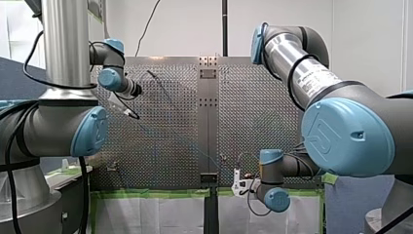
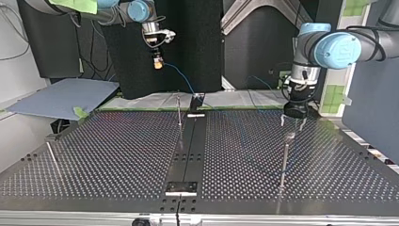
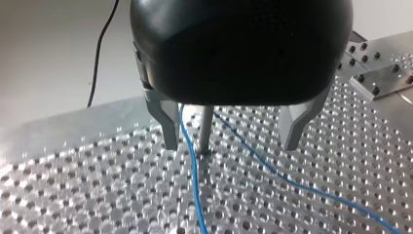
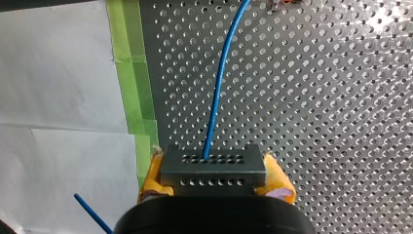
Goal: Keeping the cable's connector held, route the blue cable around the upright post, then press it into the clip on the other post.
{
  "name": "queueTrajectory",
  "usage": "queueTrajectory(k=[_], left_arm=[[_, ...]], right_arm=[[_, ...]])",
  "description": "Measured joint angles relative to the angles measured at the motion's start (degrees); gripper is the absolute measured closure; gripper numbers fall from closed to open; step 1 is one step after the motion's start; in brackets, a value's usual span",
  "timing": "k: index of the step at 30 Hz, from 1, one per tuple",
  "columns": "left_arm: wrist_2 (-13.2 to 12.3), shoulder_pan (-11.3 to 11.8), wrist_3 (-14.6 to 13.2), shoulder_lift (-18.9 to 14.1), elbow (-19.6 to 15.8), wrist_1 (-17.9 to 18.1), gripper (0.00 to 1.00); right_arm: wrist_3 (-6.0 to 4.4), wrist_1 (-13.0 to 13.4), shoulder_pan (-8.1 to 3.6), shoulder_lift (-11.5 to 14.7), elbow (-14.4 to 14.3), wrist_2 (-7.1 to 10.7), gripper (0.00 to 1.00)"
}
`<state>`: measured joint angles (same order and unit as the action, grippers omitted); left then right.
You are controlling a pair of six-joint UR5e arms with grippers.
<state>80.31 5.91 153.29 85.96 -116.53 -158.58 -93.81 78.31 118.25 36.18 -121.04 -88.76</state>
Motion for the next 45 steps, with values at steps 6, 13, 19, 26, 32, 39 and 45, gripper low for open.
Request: queueTrajectory(k=[6,13,19,26,32,39,45], left_arm=[[0.5,-0.6,-2.9,-3.0,-0.1,-2.8,0.00],[2.8,-1.4,-7.1,-7.2,-0.1,-4.4,0.00],[3.5,-2.0,-10.1,-10.2,-0.1,-4.9,0.00],[6.6,-2.7,-13.7,-10.9,2.2,-8.1,0.00],[9.7,-3.3,-17.2,-10.1,5.7,-11.6,0.00],[8.2,-3.7,-21.0,-9.7,9.4,-15.3,0.00],[7.1,-4.2,-24.2,-9.0,12.6,-18.5,0.00]], right_arm=[[0.00,-1.0,0.00,0.0,0.6,-0.01,1.00],[-0.59,-1.4,0.02,0.0,0.8,-0.02,1.00],[-0.64,-1.6,0.11,0.0,0.8,-0.02,1.00],[-0.17,-2.5,0.54,0.0,0.8,-0.02,1.00],[-0.01,-2.6,0.90,0.0,0.8,-0.01,1.00],[0.00,-2.4,1.19,0.0,0.8,0.82,1.00],[0.00,-2.6,1.49,0.0,1.1,1.26,1.00]])
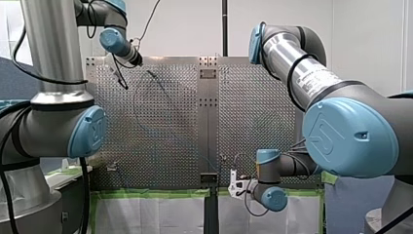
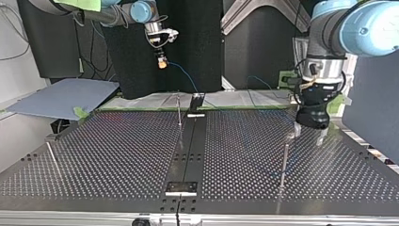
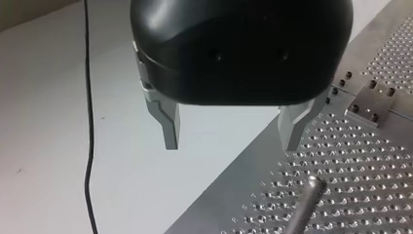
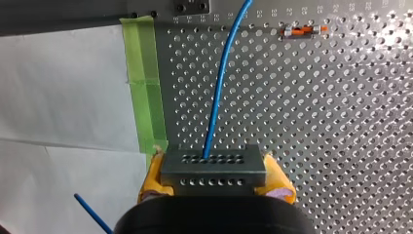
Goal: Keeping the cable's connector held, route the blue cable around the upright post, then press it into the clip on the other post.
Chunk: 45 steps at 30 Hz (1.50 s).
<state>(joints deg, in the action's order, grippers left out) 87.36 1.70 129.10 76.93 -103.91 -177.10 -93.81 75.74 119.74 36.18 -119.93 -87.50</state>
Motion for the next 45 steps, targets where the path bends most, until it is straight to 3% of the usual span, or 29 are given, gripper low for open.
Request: queueTrajectory(k=[19,31,45], left_arm=[[0.5,-2.9,-10.3,3.5,9.8,-10.3,0.00],[4.4,-5.5,-17.4,6.1,10.3,-17.5,0.00],[5.1,-6.7,-24.8,6.2,10.3,-24.8,0.00]], right_arm=[[0.01,-0.1,0.10,0.0,0.2,0.04,1.00],[0.01,0.0,0.12,0.0,0.2,0.04,1.00],[0.01,0.1,0.23,0.0,0.2,0.08,1.00]])
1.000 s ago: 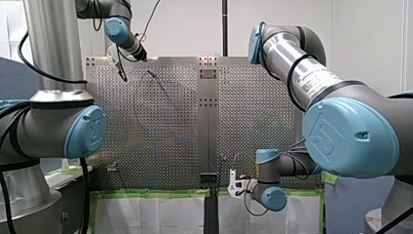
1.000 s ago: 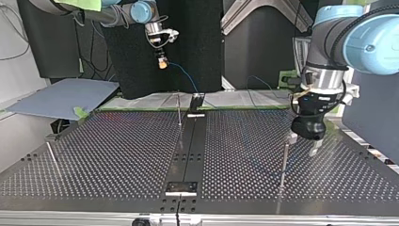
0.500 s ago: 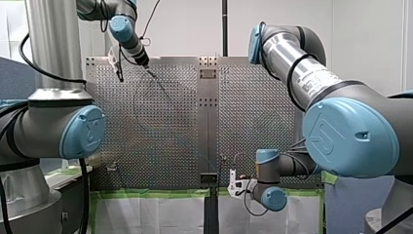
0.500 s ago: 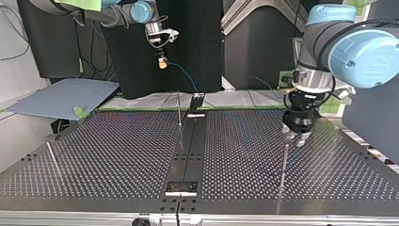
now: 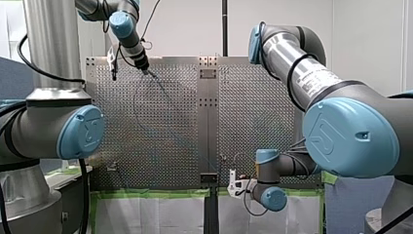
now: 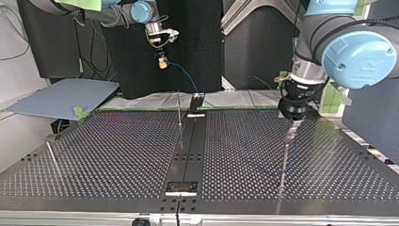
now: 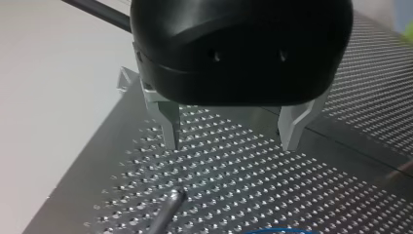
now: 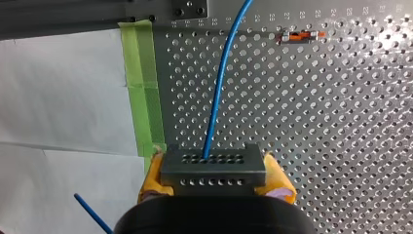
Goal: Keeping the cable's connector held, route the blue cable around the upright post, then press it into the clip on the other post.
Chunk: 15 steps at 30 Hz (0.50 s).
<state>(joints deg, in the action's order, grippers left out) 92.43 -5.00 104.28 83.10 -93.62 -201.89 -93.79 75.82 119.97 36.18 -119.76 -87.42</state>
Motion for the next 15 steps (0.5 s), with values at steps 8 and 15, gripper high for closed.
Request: queueTrajectory(k=[8,15], left_arm=[[1.3,0.0,-3.6,0.1,0.0,-1.3,0.00],[4.7,0.0,-4.1,0.1,0.0,-1.5,0.00]], right_arm=[[0.00,0.1,0.33,0.0,0.0,-0.03,1.00],[-0.08,0.2,0.47,0.0,0.0,0.01,1.00]])
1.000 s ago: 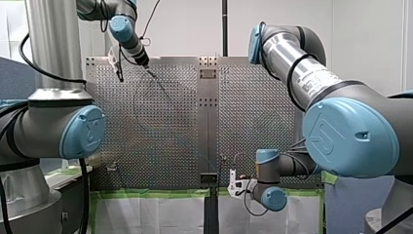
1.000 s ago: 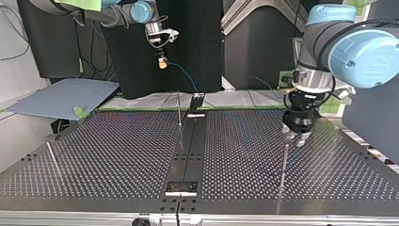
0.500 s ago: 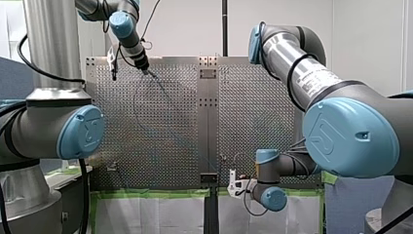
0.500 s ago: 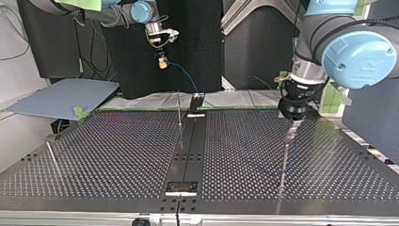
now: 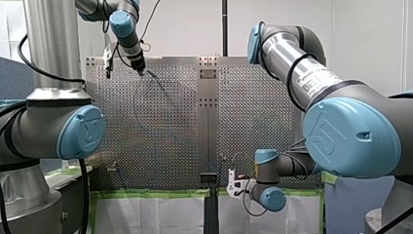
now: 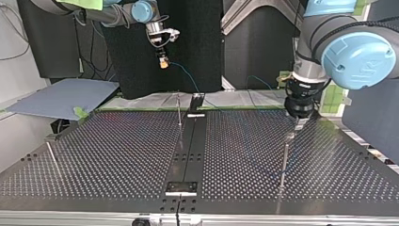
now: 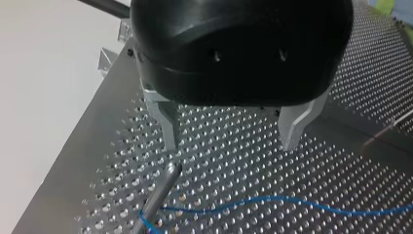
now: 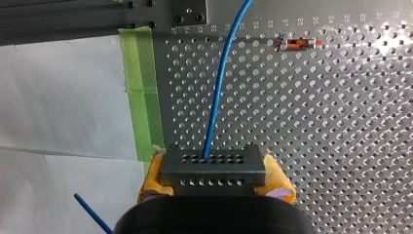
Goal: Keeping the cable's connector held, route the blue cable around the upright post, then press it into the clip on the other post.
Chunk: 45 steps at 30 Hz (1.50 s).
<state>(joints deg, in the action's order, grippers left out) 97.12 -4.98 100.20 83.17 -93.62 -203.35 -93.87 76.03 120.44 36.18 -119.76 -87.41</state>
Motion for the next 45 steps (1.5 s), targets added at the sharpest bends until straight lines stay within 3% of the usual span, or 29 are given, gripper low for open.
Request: queueTrajectory(k=[10,26,33,41,45], left_arm=[[4.9,0.0,-0.4,0.0,0.0,0.1,0.00],[5.2,0.0,-0.6,0.0,0.0,0.1,0.00],[3.1,-0.2,-1.9,0.0,0.0,0.4,0.00],[-1.4,-0.9,-3.8,0.2,0.0,4.0,0.00],[-1.5,-2.3,-5.3,1.6,0.1,6.0,0.00]], right_arm=[[-0.01,0.1,0.02,0.0,0.0,0.04,1.00],[0.03,0.4,0.02,0.0,0.0,0.03,1.00],[-0.01,0.4,0.02,0.0,0.0,0.03,1.00],[-0.15,0.3,0.02,0.0,0.0,0.03,1.00],[-0.16,0.2,0.02,0.0,0.0,-0.02,1.00]])
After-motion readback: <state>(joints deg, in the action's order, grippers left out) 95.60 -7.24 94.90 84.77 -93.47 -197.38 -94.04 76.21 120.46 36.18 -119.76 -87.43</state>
